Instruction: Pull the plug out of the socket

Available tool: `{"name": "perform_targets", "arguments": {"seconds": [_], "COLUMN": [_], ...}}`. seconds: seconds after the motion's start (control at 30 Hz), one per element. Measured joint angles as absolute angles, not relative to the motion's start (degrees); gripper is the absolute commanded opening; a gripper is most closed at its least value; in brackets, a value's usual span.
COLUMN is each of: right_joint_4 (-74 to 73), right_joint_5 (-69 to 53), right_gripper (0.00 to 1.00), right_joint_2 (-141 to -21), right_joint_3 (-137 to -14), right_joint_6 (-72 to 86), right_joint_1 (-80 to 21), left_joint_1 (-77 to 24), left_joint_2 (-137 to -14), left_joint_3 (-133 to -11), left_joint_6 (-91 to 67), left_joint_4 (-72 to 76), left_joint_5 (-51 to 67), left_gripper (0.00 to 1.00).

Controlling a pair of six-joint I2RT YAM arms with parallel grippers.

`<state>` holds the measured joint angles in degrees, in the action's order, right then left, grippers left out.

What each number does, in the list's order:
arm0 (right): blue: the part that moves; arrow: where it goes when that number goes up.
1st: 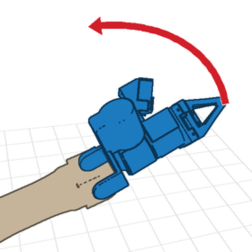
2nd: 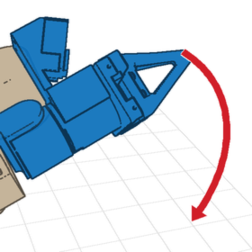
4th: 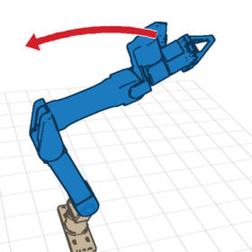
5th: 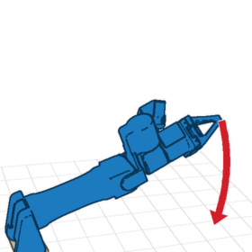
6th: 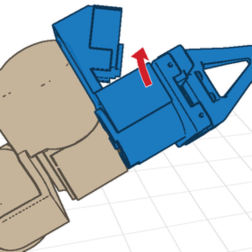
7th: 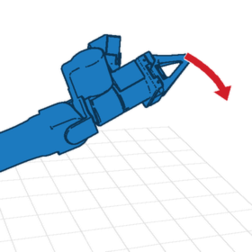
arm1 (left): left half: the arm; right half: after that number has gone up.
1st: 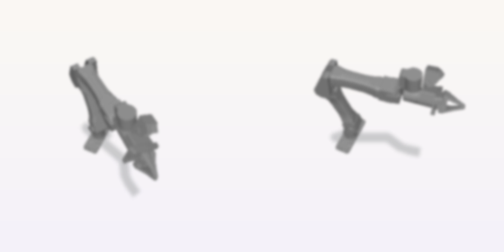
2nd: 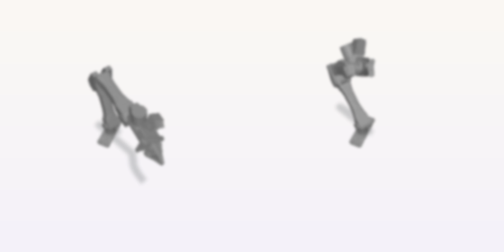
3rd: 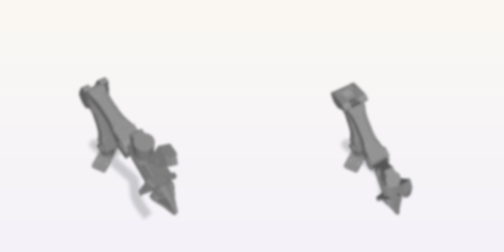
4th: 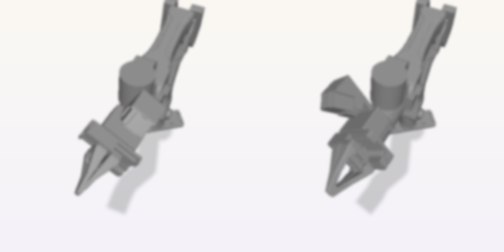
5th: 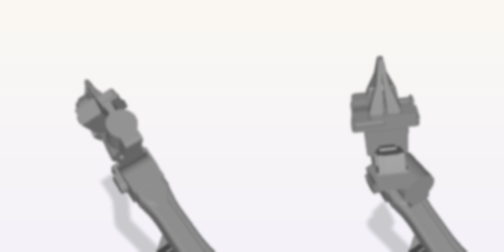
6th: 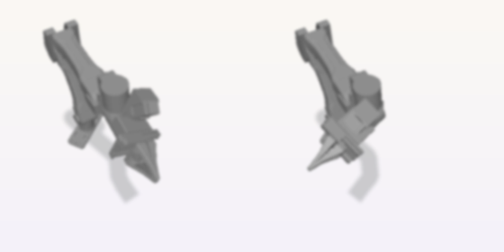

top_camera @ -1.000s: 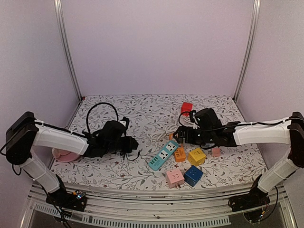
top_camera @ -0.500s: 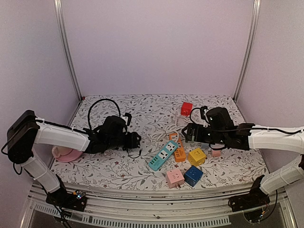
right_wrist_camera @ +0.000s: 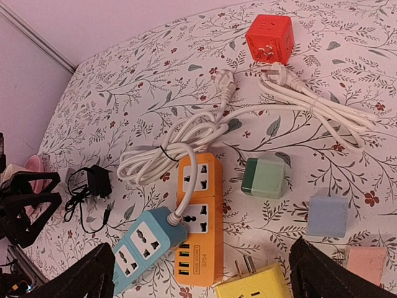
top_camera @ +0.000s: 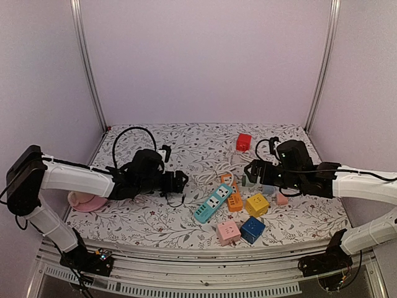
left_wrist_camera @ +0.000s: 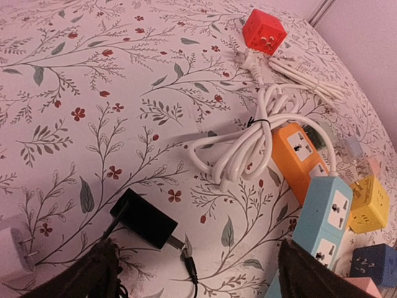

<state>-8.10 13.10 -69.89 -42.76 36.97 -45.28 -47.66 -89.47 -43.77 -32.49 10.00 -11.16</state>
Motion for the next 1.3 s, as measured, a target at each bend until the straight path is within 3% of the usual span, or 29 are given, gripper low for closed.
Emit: {"name": "perform_targets", "arguments": {"seconds": [0.7, 1.03, 1.3], "right_joint_4": [-9.54, -8.88, 4.54], "right_joint_5": [19.2, 20.43, 20.75], "right_gripper": [0.99, 0.99, 0.99], "right_joint_2": [-62.43, -58.78, -56.99], "right_joint_3": [-39.59, -35.97, -25.98], "right_joint_6": [34.85, 28.14, 21.45], "right_joint_1": [-42.13, -27.4, -18.15], "left_joint_1": [-47.44, -41.8, -32.45], "left_joint_2": [-72.84, -64.16, -59.33], "left_joint_3": [-36.34, -32.56, -27.49], "left_joint_6": [-30.83, -29.8, -29.85], "left_joint_4": [9.61, 7.22, 6.44], "left_joint_5": [-16.75, -20.25, -23.68], "left_gripper": [0.97, 0.97, 0.97]}}
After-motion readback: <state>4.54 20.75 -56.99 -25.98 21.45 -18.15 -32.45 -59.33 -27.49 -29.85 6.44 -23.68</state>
